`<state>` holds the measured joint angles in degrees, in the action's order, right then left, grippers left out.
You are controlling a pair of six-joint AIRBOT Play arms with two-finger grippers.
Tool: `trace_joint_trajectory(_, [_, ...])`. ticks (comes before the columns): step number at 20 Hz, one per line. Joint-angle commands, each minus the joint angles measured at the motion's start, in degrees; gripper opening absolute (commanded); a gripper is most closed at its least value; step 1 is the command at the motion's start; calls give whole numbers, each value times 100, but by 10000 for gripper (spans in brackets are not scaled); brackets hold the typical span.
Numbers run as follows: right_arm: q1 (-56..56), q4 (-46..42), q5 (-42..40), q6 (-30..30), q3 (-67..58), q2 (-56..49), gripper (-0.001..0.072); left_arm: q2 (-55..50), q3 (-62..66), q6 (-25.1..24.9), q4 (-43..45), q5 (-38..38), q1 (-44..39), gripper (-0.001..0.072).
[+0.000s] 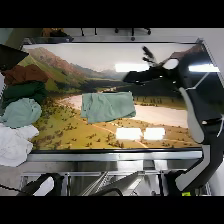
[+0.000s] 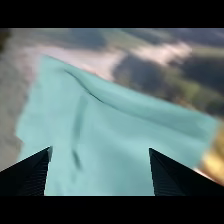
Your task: Fold the shirts.
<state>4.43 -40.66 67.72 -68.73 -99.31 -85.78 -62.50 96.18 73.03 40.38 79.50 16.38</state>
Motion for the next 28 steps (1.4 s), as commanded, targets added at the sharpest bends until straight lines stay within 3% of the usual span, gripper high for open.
trace_joint_trajectory(1, [-767,-588,684,-442,483,-61,705,22,-22,-11,-7,4,31,13])
trace_joint_trajectory(5, [-557,-514,317,-35,1290,-297,705,20,-22,-9,-2,4,26,13])
trace_joint_trajectory(9, [-247,26,175,295,1335,-739,696,20,-22,-9,-2,4,26,12])
trace_joint_trajectory(10, [-162,181,127,380,1335,-833,661,20,-22,-11,-4,4,26,12])
trace_joint_trajectory(11, [-90,378,127,560,1335,-911,545,20,-22,-9,-2,7,26,13])
trace_joint_trajectory(13, [17,918,127,848,1335,-1014,500,20,-22,-9,0,4,26,12])
trace_joint_trajectory(14, [44,1235,157,1043,1325,-1014,381,20,-22,-9,0,7,26,12])
trace_joint_trajectory(15, [31,1591,289,1320,1285,-970,84,20,-22,-9,4,7,26,12])
trace_joint_trajectory(17, [-96,1858,350,1342,1058,-739,26,20,-22,-9,4,7,26,12])
trace_joint_trajectory(19, [-411,1838,315,1274,680,-330,26,20,-22,-9,7,7,26,12])
trace_joint_trajectory(23, [-1853,1078,284,374,291,450,26,20,-22,-9,4,13,26,12])
trace_joint_trajectory(28, [-3735,-837,669,-723,302,855,26,17,-22,-9,4,160,26,13])
